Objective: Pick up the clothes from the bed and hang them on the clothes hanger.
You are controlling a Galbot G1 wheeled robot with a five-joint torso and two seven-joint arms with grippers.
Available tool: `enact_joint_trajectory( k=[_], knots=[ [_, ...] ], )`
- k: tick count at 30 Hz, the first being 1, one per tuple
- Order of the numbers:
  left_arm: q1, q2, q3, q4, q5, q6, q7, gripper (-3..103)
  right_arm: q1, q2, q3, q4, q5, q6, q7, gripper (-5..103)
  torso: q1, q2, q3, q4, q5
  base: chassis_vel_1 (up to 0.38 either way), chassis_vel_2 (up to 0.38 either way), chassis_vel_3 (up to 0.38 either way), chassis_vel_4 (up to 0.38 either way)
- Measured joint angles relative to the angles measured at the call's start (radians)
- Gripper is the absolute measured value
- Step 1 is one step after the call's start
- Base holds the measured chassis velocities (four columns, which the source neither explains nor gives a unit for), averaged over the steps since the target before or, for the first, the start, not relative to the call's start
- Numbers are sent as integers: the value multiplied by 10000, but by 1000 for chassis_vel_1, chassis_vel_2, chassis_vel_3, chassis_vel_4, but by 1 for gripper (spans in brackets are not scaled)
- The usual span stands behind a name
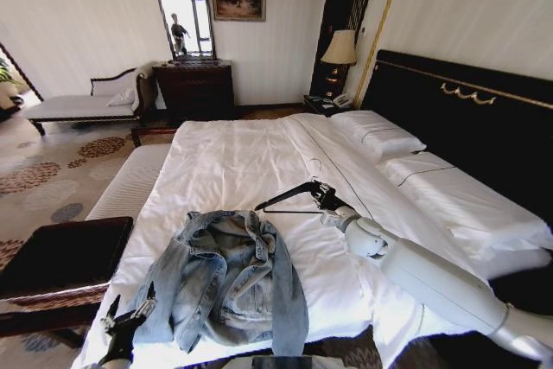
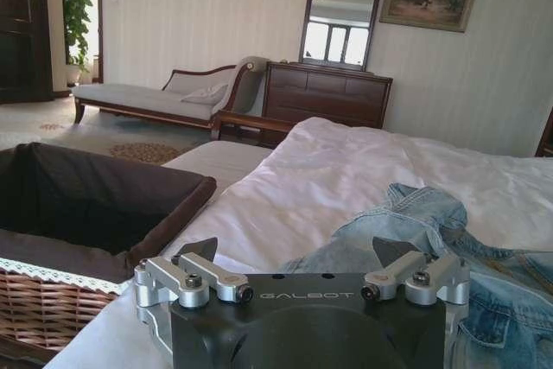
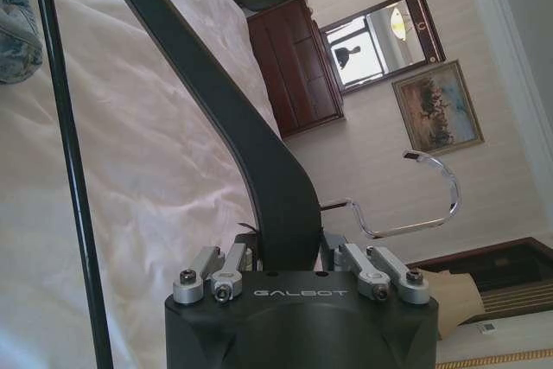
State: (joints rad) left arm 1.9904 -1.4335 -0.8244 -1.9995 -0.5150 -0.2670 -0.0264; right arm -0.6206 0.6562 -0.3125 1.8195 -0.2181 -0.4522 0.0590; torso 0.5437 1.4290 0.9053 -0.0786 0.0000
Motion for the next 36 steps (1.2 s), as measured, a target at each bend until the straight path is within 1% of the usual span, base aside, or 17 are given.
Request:
enact_joint_trajectory(
  k=[22, 27, 31, 32, 36],
  knots=[
    [-2, 51, 99, -70, 185, 27, 0, 100, -227, -50, 91, 163, 17, -134, 38, 35, 0, 0, 0, 1, 0, 77, 65, -74, -71],
    [-219, 146, 170, -180, 321, 284, 5, 100, -212, -133, 42, 313, 58, -229, 6, 35, 0, 0, -1, 0, -2, 26, 17, -24, -18],
    [-584, 376, 260, -252, 328, 728, 12, 100, 303, -294, -482, 561, 45, -301, -125, 35, -1, 1, -1, 1, 0, 0, 0, 0, 0],
    [-584, 376, 260, -252, 328, 728, 12, 100, 303, -294, -482, 561, 45, -301, -125, 35, -1, 1, -1, 1, 0, 0, 0, 0, 0],
    [-1385, 904, 593, -345, 212, 1647, -122, 100, 557, -238, -723, 500, 116, -316, -135, 35, 2, 0, 0, 2, 1, 0, 0, 0, 0]
  ],
)
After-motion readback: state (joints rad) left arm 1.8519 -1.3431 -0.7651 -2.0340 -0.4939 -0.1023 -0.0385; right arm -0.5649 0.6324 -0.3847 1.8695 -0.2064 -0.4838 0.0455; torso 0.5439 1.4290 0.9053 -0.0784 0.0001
